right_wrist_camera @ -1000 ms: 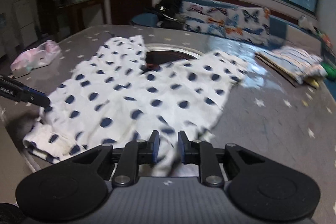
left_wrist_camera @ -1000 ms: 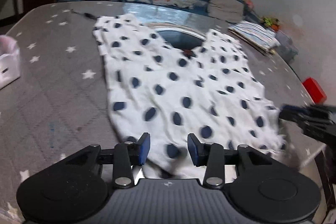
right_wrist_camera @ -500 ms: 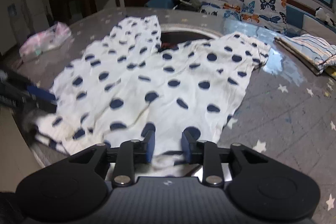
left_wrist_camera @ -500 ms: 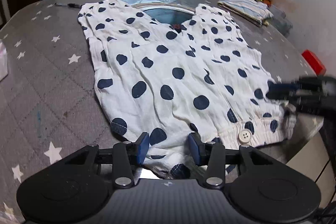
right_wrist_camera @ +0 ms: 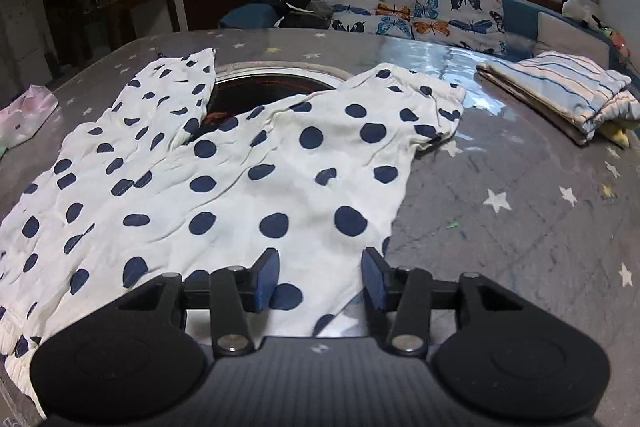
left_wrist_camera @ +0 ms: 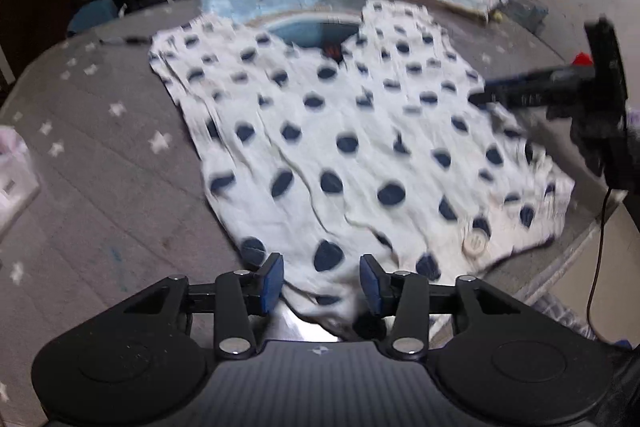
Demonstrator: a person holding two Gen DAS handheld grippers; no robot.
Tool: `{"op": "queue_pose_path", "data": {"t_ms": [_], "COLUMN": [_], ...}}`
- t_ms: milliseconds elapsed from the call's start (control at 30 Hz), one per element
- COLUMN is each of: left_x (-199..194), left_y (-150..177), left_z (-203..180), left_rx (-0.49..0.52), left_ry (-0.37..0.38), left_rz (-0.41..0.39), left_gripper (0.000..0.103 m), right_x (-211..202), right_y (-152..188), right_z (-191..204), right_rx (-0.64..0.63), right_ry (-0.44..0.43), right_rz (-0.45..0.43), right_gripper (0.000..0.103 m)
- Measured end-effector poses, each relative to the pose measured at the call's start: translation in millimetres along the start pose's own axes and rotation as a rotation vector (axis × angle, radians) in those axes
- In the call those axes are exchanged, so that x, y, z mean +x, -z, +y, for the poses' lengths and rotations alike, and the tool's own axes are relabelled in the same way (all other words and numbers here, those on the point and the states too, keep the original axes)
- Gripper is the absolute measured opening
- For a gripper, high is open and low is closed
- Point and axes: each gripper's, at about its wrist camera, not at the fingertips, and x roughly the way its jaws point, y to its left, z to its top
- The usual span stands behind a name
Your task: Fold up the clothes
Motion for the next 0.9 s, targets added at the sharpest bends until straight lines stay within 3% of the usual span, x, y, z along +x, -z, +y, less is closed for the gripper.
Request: {"op": "queue_pose_path", "data": {"t_ms": [233, 467, 900], "left_x": [26.7, 92.4, 98.4], "left_y": [-48.1, -62.7, -51.4], "left_z": [-56.4, -112.2, -117.9], "left_rx": [0.064, 0.123, 0.201], "left_ry": [0.187, 0.353, 0.493], "left_rz": [-0.057, 0.032, 0.108], "left_gripper": [0.056, 0.054, 0.056], "right_x": [0.6, 24.3, 95.1], "right_y": [-23.6, -57.9, -105.0], "right_z": [-12.2, -29.3, -73.1], "right_rx": [-0.025, -0.067, -0.009], "right_ry": [0.016, 0.036, 0.069], "right_rz": [-0.026, -0.036, -0.009], "right_gripper": [0.048, 0.055, 0.055]}}
